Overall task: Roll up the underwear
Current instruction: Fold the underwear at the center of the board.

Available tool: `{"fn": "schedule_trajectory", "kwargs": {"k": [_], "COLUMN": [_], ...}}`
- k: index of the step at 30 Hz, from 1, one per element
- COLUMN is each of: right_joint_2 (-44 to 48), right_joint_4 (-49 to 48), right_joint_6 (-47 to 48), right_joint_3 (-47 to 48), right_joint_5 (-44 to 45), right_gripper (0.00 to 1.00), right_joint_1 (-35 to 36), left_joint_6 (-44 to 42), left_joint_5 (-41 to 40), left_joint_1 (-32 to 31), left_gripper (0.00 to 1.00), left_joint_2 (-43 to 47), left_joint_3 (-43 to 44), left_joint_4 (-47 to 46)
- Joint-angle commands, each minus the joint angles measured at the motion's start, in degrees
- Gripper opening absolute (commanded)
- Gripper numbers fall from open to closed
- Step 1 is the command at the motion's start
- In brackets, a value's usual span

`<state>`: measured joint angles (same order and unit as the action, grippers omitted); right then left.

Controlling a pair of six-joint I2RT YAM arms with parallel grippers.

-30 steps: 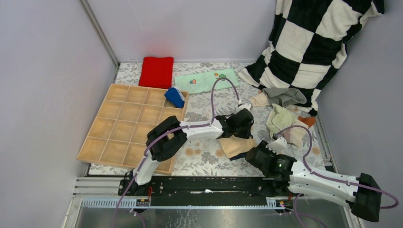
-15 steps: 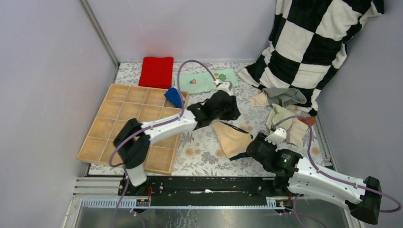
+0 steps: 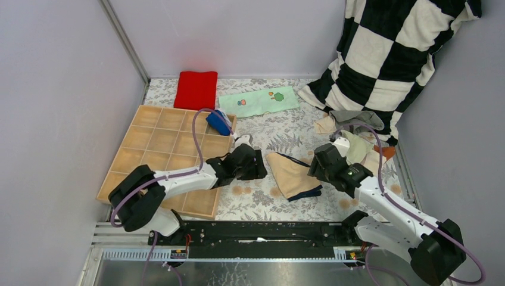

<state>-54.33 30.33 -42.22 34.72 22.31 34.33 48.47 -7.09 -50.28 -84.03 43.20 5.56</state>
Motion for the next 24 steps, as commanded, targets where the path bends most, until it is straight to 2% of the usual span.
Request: {"fn": "schedule_trajectory", "kwargs": {"k": [1,7,13,18,24], "right_joint_2": [1.83,5.81,7.47,7.5,7.13], "right_joint_4": [-2.15,-1.13,-0.82,-0.9,-1.36], "right_joint_6": [3.43,2.03,1.3,1.75,2.21], "right_joint_3": [1.63,-1.52,-2.69,-2.42,-2.89], "right_joint_5": [-4.81,-4.65,-4.47,-4.31,-4.83], "right_gripper": [0.64,0.65,0.65,0.65,0.65], "right_joint_1": [-0.38,-0.4,-0.36,-0.4,-0.4], "left_joint_6": [6.25,8.46,8.91,8.69,7.72], "left_joint_5": [3.09,4.64,3.28,3.49,3.65], "left_joint_1": [0.37,0.45,1.07,2.06,3.17], "left_gripper": [0.72,0.74,0.7,0.61,0.4], "left_joint_2": [-1.12,-6.0,-11.71,-15.78,-18.5], "left_joint_3": [-2.82,-2.84,0.63,2.3,3.94], "left_joint_4": [-14.28,-23.86,-21.56,-21.49,-21.83]}}
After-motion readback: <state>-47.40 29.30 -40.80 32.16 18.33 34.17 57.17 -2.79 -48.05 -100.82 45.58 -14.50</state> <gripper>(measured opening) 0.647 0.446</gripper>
